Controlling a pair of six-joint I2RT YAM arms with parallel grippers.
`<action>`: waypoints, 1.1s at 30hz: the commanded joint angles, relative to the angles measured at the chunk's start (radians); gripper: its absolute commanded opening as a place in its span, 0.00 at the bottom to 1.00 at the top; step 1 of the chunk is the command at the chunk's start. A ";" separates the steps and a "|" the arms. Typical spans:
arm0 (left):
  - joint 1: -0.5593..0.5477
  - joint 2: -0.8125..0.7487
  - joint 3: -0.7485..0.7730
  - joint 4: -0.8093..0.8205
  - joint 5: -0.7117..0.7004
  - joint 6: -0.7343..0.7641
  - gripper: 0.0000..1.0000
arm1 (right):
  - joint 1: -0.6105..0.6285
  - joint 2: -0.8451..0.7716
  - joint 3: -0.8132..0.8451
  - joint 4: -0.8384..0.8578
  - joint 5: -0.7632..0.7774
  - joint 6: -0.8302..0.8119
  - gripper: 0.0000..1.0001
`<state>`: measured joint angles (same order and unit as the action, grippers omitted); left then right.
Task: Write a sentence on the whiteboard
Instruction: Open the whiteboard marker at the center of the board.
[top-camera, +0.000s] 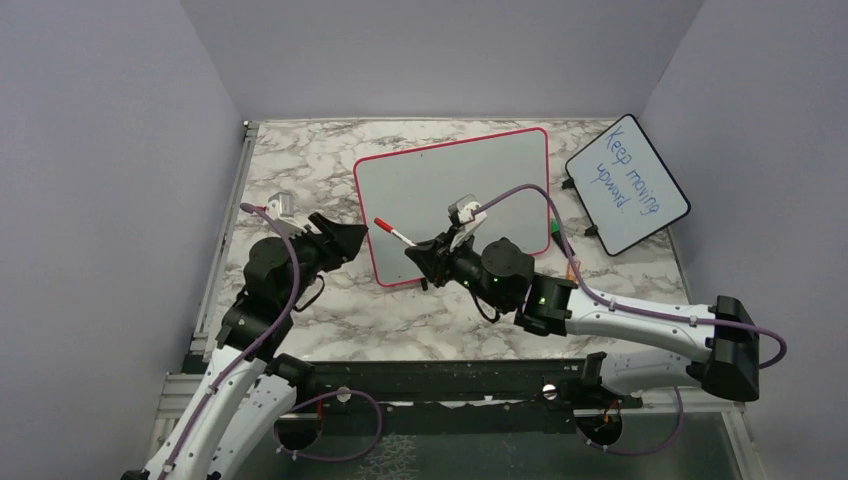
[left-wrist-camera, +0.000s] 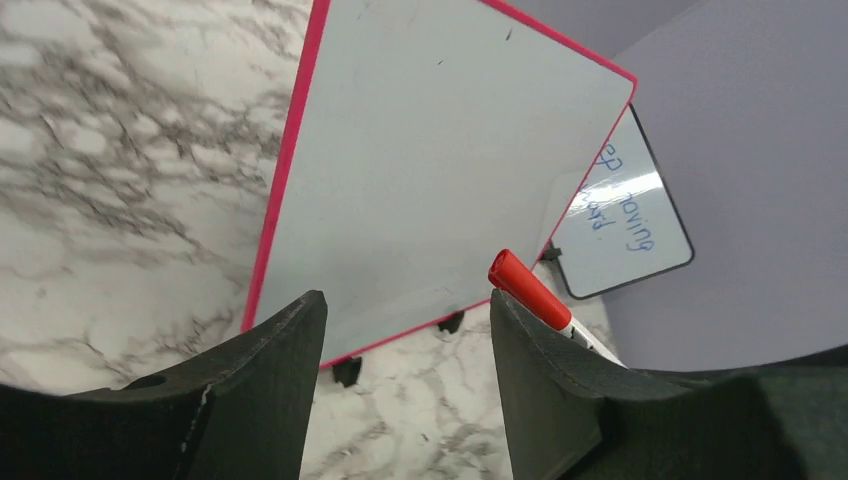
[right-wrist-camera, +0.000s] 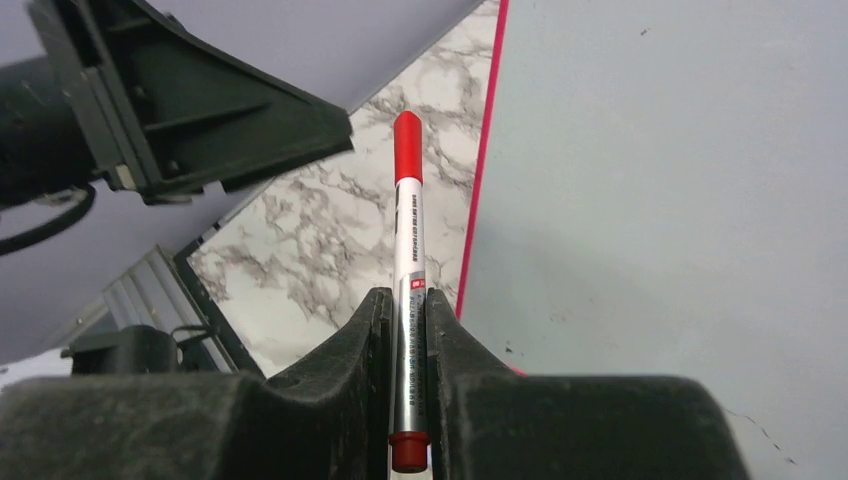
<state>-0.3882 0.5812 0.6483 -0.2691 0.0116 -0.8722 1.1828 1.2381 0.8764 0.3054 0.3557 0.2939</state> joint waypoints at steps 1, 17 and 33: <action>0.000 -0.068 0.013 0.112 0.076 0.465 0.62 | -0.023 -0.091 0.004 -0.208 -0.085 -0.035 0.01; 0.000 0.081 0.008 0.198 0.767 1.146 0.61 | -0.052 -0.304 0.070 -0.642 -0.208 -0.130 0.01; -0.173 0.277 0.042 0.202 0.895 1.264 0.49 | -0.052 -0.284 0.091 -0.681 -0.297 -0.165 0.01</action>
<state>-0.5312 0.8398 0.6590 -0.0914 0.8501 0.3305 1.1328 0.9443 0.9302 -0.3542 0.1135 0.1516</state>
